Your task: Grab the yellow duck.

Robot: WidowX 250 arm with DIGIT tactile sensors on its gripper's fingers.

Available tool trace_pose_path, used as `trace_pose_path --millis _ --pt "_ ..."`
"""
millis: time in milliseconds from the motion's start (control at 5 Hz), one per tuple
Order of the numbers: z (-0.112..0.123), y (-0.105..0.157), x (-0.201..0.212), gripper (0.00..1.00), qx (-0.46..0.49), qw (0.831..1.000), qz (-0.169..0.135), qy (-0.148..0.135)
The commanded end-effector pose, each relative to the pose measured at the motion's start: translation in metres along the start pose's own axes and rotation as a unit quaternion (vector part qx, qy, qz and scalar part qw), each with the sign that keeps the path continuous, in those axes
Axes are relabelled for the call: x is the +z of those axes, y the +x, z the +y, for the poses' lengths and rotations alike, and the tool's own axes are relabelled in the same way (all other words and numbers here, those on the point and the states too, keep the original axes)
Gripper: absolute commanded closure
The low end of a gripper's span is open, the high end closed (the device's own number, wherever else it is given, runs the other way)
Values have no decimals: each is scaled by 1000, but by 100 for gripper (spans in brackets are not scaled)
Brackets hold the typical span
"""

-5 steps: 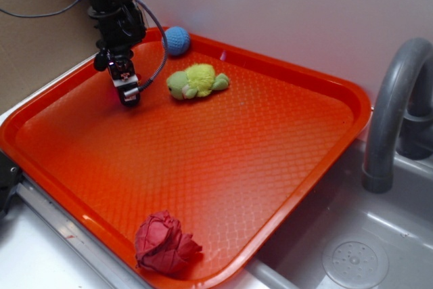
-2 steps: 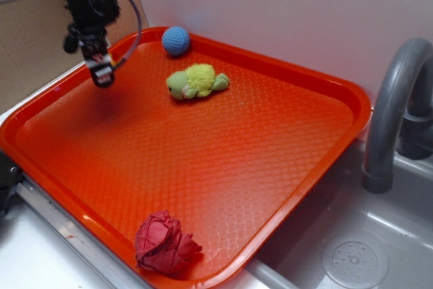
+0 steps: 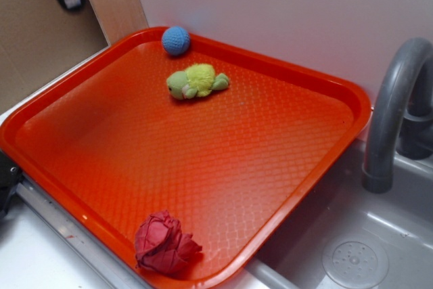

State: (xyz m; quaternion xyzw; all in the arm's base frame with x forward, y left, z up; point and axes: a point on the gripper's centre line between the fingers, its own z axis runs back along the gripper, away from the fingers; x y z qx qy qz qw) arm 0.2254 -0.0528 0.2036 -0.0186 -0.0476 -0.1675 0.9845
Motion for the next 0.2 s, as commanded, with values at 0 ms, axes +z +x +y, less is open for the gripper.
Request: trace_pose_path --millis 0 --pt "-29 -44 45 100 -22 1000 -10 15"
